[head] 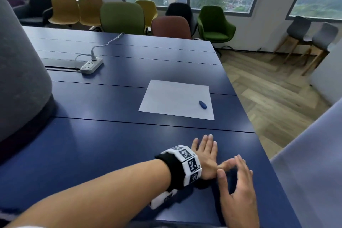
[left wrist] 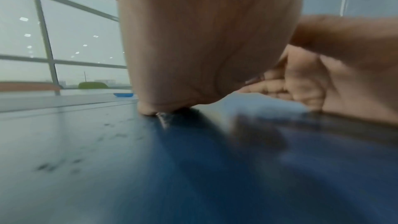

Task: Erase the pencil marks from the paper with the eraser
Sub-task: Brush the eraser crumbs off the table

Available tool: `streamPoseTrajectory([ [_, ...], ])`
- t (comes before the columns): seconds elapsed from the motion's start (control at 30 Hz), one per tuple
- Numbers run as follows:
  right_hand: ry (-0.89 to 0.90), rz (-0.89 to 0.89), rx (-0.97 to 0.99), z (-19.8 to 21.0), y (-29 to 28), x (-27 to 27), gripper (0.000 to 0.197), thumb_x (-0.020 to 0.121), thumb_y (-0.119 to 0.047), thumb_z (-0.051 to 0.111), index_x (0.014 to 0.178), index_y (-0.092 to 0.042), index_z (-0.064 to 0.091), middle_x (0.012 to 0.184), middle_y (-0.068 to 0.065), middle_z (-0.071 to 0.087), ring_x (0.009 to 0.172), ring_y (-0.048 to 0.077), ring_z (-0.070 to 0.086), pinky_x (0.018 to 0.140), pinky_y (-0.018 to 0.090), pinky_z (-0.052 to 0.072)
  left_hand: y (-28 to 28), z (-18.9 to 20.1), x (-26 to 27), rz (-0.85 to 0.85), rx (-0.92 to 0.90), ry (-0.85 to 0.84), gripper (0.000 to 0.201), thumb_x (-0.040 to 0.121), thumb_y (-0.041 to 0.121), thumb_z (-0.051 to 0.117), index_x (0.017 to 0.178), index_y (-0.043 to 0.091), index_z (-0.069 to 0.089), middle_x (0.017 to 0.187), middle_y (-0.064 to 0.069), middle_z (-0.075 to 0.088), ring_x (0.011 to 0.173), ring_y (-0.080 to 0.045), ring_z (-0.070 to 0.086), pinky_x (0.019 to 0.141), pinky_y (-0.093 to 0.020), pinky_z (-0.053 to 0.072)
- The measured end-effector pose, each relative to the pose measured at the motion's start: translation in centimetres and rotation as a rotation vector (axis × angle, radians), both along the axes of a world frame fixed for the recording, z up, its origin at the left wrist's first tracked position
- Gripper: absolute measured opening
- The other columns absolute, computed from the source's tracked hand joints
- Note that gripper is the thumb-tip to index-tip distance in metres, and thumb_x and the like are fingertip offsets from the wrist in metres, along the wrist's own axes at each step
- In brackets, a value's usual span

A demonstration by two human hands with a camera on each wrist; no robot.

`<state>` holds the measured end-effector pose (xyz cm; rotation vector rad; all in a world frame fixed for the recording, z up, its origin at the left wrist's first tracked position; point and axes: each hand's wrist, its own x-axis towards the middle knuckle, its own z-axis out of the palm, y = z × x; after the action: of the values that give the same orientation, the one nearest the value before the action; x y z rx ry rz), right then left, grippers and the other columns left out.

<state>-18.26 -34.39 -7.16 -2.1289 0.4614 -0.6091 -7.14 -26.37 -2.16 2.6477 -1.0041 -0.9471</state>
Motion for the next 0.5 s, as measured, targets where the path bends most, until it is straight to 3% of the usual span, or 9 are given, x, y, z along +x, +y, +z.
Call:
streamPoseTrajectory([
  [0.03,-0.045,-0.017,0.038,0.1,-0.1,-0.1,0.111,0.069,-0.092,0.026,0.145,-0.014,0.04,0.15,-0.005,0.038,0.138,-0.007,0.021,0.119,0.045,0.022,-0.2,0.5,-0.3,-0.005,-0.032,0.051,0.148,0.03,0.093,-0.025,0.152,0.009,-0.016,0.158,-0.006,-0.027,0.143,-0.016,-0.028,0.118,-0.039,-0.016],
  [0.07,-0.086,-0.035,0.061,0.2,-0.1,-0.2,0.106,0.072,-0.089,0.029,0.143,-0.012,0.044,0.148,-0.004,0.042,0.138,0.0,0.028,0.117,0.049,0.027,0.1,1.0,-0.4,0.0,-0.061,0.093,0.139,0.042,0.093,-0.017,0.153,0.009,-0.015,0.159,-0.006,-0.025,0.145,-0.015,-0.025,0.119,-0.038,-0.014],
  [0.13,-0.141,-0.068,0.091,0.4,-0.1,-0.4,0.09,0.079,-0.078,0.035,0.14,-0.013,0.049,0.145,-0.004,0.046,0.138,0.011,0.036,0.115,0.05,0.031,2.2,1.6,-0.6,0.041,-0.076,0.064,0.107,0.079,0.082,0.006,0.152,0.008,-0.016,0.159,-0.008,-0.025,0.145,-0.017,-0.024,0.12,-0.037,-0.01],
  [0.17,-0.149,-0.078,0.115,0.4,-0.1,-0.6,0.082,0.081,-0.071,0.038,0.139,-0.015,0.05,0.145,-0.004,0.047,0.139,0.015,0.038,0.115,0.048,0.031,4.0,1.5,-0.7,0.07,-0.056,-0.001,0.097,0.089,0.074,0.014,0.152,0.007,-0.018,0.158,-0.01,-0.027,0.145,-0.019,-0.025,0.12,-0.037,-0.009],
  [0.2,-0.148,-0.08,0.135,0.5,-0.2,-0.7,0.077,0.081,-0.066,0.038,0.138,-0.017,0.051,0.145,-0.004,0.048,0.14,0.019,0.038,0.115,0.045,0.031,6.4,1.2,-0.9,0.106,-0.02,-0.067,0.096,0.09,0.073,0.014,0.151,0.006,-0.02,0.157,-0.01,-0.029,0.144,-0.02,-0.027,0.12,-0.037,-0.01],
  [0.27,-0.136,-0.06,0.165,0.6,-0.1,-0.9,0.075,0.08,-0.063,0.036,0.139,-0.018,0.05,0.145,-0.004,0.048,0.141,0.021,0.036,0.113,0.036,0.03,12.1,0.0,-1.8,0.238,0.059,-0.155,0.113,0.07,0.086,-0.005,0.149,0.007,-0.024,0.152,-0.007,-0.037,0.141,-0.019,-0.032,0.118,-0.035,-0.013],
  [0.33,-0.123,-0.046,0.186,0.7,0.1,-1.0,0.076,0.079,-0.064,0.035,0.139,-0.019,0.05,0.147,-0.005,0.047,0.142,0.019,0.033,0.111,0.03,0.028,17.7,-1.1,-3.4,0.472,0.157,-0.172,0.121,0.056,0.086,-0.019,0.148,0.007,-0.027,0.146,-0.003,-0.041,0.139,-0.018,-0.035,0.118,-0.035,-0.014],
  [0.43,-0.107,-0.027,0.176,0.6,0.2,-1.0,0.076,0.081,-0.067,0.034,0.14,-0.021,0.048,0.147,-0.007,0.046,0.143,0.019,0.032,0.112,0.033,0.029,22.4,-2.0,-5.7,0.757,0.319,-0.189,0.112,0.064,0.076,-0.014,0.149,0.005,-0.023,0.143,-0.003,-0.043,0.143,-0.023,-0.03,0.119,-0.043,-0.009],
  [0.5,-0.097,-0.009,0.15,0.5,0.2,-1.0,0.076,0.082,-0.068,0.032,0.14,-0.021,0.047,0.147,-0.007,0.046,0.142,0.02,0.034,0.111,0.034,0.031,21.5,-2.0,-6.3,0.817,0.337,-0.196,0.117,0.064,0.081,-0.025,0.151,0.002,-0.018,0.153,-0.011,-0.034,0.146,-0.027,-0.025,0.119,-0.046,-0.009],
])
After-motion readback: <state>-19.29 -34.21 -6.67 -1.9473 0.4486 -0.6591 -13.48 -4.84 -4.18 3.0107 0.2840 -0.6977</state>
